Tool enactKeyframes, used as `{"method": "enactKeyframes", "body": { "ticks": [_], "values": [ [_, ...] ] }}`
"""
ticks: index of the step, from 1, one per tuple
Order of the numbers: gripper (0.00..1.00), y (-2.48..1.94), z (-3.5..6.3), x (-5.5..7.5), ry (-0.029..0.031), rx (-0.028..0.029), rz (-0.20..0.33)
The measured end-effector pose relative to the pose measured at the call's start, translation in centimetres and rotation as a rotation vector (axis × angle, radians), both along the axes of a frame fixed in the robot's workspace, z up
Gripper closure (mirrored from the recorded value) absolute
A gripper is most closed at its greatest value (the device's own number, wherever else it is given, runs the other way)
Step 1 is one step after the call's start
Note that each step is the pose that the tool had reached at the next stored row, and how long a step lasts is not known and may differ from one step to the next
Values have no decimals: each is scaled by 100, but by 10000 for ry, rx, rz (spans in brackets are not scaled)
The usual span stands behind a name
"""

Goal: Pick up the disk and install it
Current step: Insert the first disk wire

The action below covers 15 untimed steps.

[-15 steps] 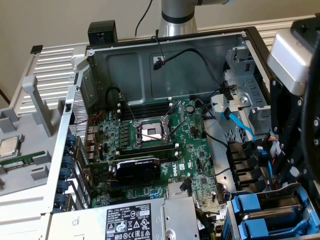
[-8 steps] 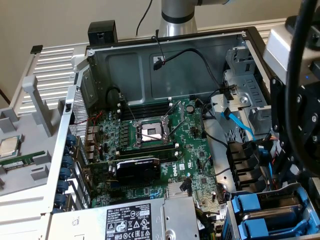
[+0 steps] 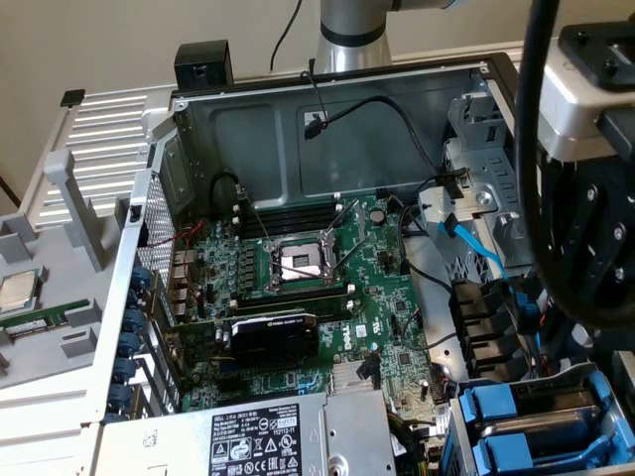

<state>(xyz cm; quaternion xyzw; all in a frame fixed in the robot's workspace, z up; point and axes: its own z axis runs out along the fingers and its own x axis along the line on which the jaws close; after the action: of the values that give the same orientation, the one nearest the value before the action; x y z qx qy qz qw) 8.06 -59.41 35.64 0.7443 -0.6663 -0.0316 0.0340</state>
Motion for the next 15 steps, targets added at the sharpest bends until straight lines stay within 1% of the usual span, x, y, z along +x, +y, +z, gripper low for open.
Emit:
{"method": "enactKeyframes", "body": {
  "ticks": [1, 2, 4, 5, 6, 7, 8, 11, 13, 15],
  "values": [
    [83, 1, -2, 0, 4, -39, -3],
    [83, 1, -4, -1, 10, -116, -11],
    [83, 2, -7, -2, 30, -339, -30],
    [83, 1, -8, -2, 60, -430, -49],
    [83, 1, -9, -2, 91, -478, -79],
    [83, 1, -9, -2, 118, -497, -128],
    [83, 1, -8, -2, 148, -502, -200],
    [83, 2, -8, -2, 228, -502, -495],
    [83, 2, -8, -2, 270, -499, -716],
    [83, 2, -9, -1, 283, -499, -875]
  ]
}}
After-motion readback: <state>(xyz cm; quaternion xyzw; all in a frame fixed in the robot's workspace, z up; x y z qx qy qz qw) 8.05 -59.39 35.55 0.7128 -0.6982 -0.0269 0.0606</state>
